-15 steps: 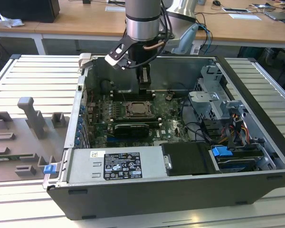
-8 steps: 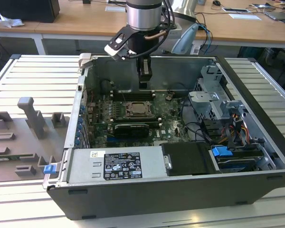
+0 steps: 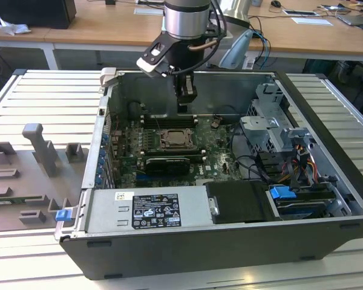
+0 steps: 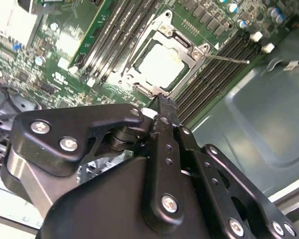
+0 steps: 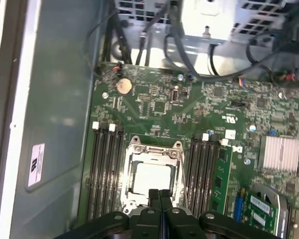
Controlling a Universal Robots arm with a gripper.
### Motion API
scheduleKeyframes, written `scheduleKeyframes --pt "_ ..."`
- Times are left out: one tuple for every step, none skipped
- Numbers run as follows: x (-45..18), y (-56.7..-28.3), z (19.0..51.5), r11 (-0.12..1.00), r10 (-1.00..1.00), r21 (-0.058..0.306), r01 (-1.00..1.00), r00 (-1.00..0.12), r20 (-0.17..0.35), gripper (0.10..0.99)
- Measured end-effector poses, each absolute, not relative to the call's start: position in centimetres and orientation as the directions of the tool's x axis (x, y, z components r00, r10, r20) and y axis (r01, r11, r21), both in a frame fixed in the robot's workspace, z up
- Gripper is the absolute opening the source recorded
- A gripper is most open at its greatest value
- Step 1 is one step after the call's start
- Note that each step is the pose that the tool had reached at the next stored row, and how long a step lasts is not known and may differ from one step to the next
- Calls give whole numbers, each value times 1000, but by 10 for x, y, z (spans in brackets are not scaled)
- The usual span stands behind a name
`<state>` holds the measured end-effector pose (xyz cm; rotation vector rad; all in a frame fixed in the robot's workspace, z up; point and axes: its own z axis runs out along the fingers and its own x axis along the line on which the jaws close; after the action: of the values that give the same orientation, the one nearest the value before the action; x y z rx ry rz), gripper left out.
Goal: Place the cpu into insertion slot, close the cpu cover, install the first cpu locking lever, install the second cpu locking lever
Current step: 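Install the first cpu locking lever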
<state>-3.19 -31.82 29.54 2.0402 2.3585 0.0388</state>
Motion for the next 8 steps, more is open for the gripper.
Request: scheduleKeyframes --pt "-32 -318 295 159 987 34 987 -159 -1 106" --pt "-32 -318 295 172 985 34 985 -172 -1 106" --pt "-32 -318 295 186 983 34 982 -186 -1 106" --pt "-32 -318 295 205 979 34 978 -205 -1 106" --pt "-32 -318 295 224 975 34 974 -224 -1 106" --pt "-32 -318 295 240 971 34 970 -240 -1 106" --pt "-32 -318 295 253 967 34 967 -253 -1 106" --pt "-32 -318 295 289 957 34 957 -290 -1 106"
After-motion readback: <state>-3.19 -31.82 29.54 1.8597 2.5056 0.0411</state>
